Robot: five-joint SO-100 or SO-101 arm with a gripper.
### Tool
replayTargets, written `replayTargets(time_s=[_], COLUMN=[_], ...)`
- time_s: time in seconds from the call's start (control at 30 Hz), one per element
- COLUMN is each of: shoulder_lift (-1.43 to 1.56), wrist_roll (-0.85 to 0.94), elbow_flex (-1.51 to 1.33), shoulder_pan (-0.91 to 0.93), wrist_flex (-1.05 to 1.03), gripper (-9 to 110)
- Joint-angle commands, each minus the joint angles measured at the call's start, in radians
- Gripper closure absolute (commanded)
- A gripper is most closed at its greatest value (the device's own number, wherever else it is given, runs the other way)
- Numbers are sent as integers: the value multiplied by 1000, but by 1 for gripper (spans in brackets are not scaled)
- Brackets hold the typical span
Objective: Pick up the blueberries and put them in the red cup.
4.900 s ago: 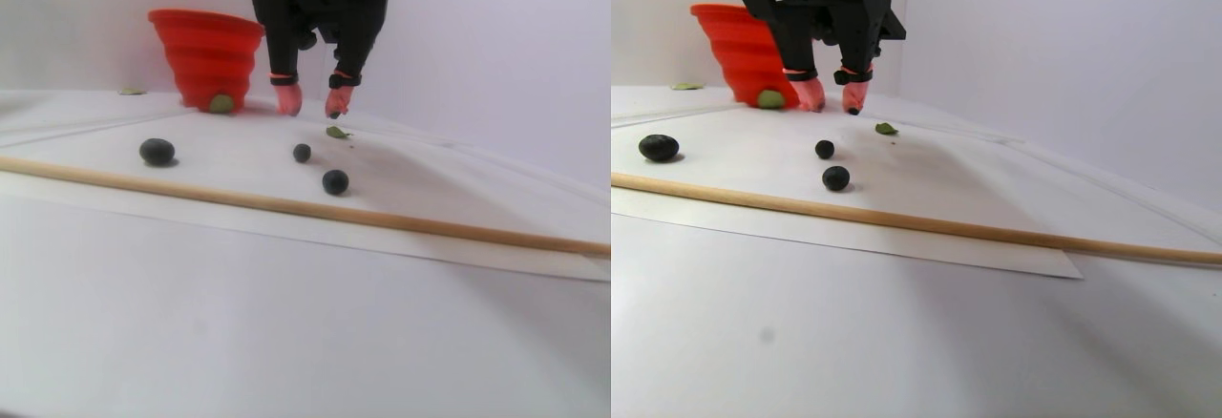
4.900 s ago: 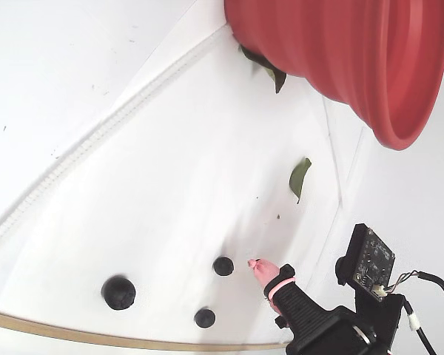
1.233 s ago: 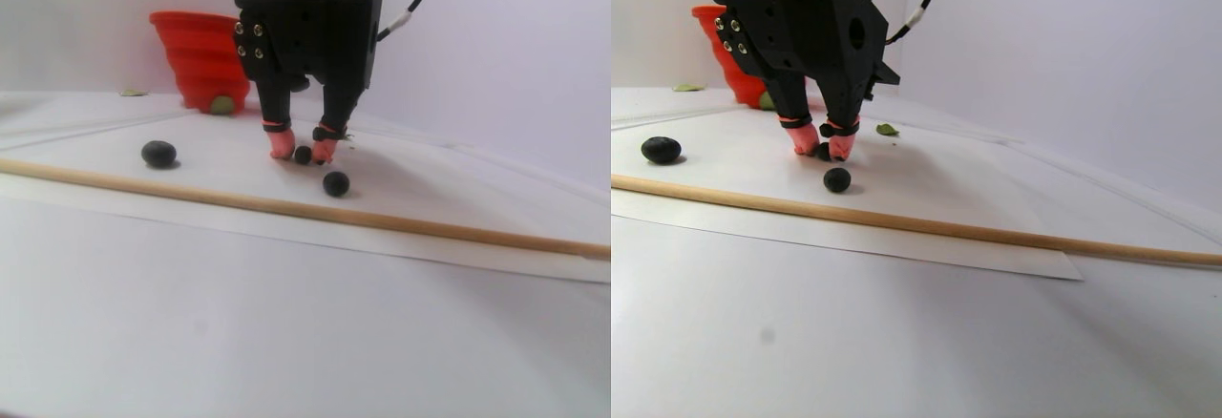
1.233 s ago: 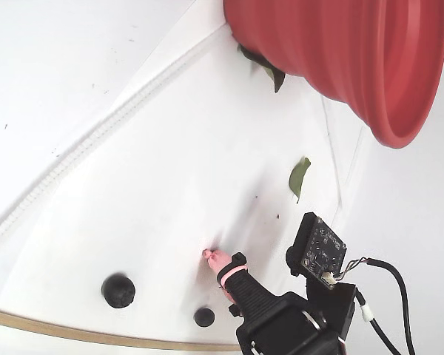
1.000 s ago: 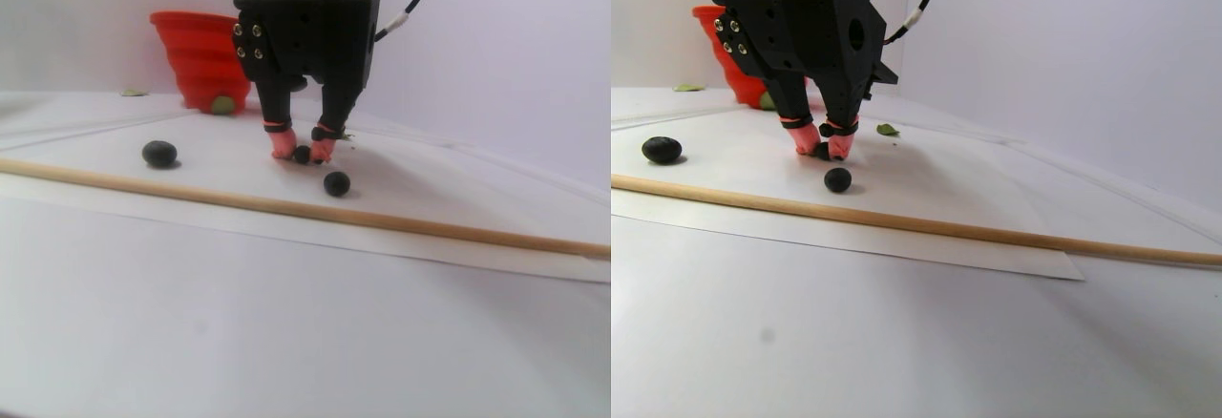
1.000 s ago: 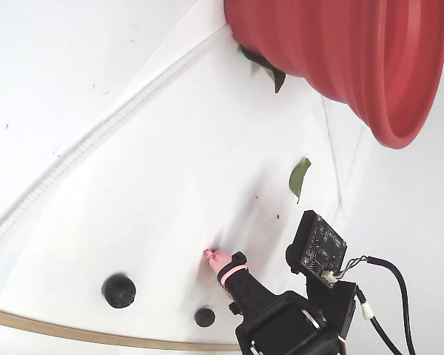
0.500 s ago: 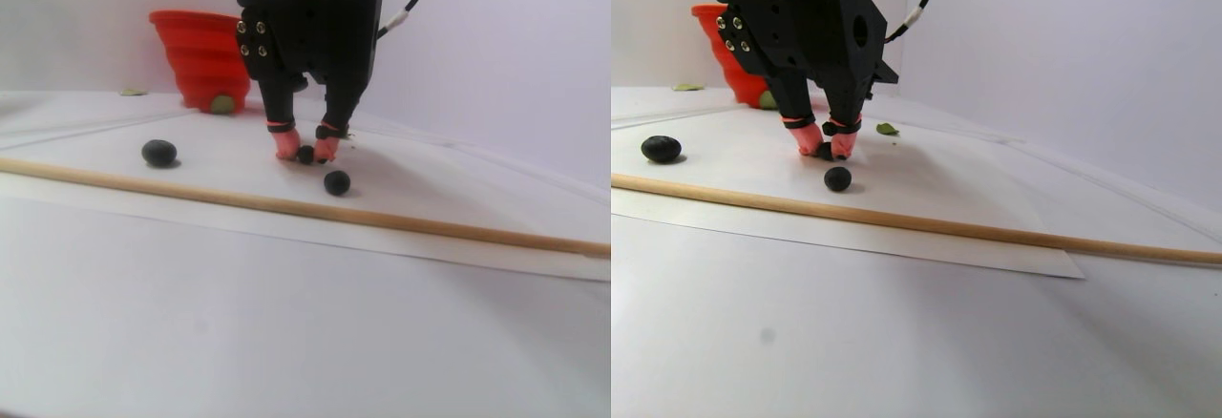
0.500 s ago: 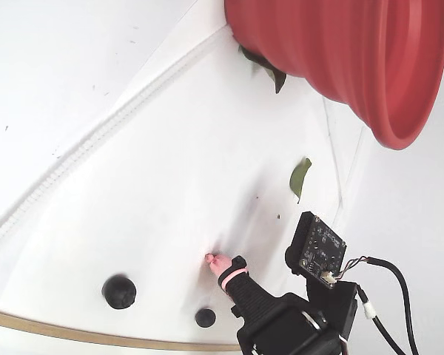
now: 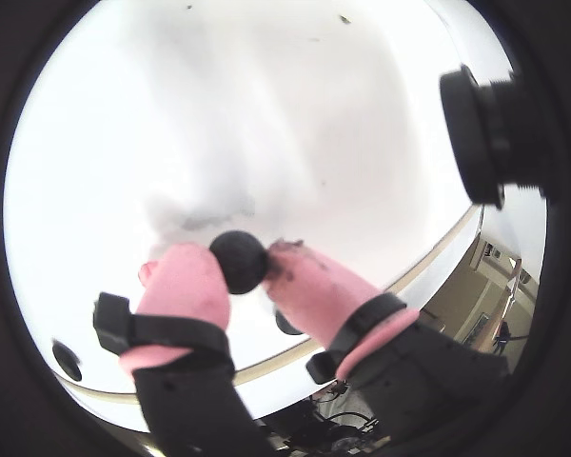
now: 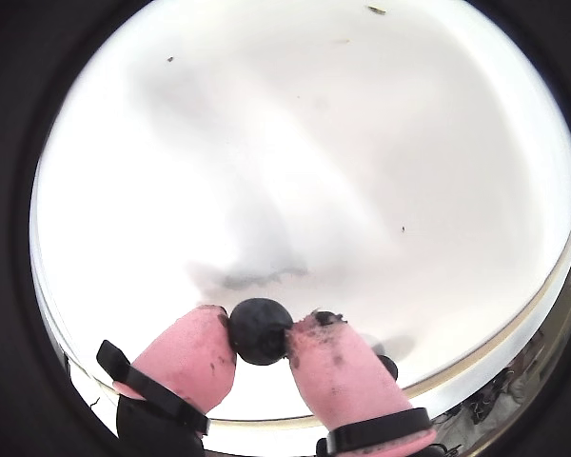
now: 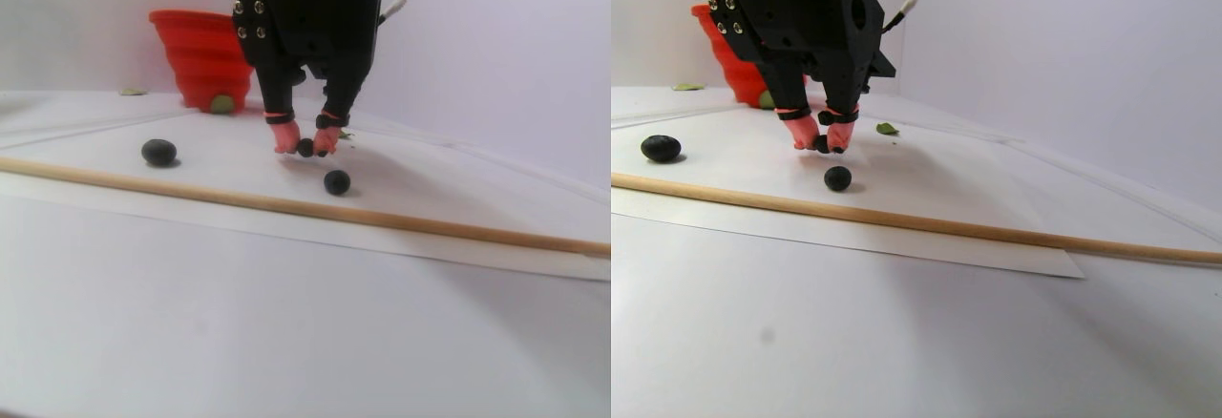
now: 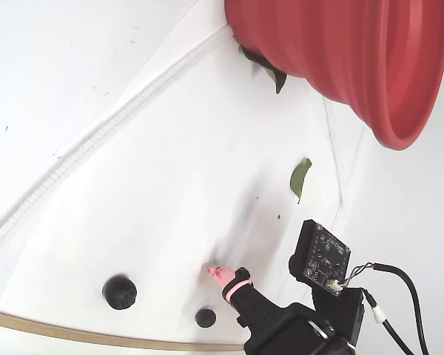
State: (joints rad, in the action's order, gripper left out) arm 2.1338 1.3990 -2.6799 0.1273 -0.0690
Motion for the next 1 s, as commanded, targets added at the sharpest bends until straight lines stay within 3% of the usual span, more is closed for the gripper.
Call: replayTargets(time_s=[0.0,0.97], shoulder_lift=[109,405], wrist_roll=[15,94], elbow_flex=[31,166], shoulder_pan=[21,-143], wrist_flex=[-18,-290], gripper=[92,92])
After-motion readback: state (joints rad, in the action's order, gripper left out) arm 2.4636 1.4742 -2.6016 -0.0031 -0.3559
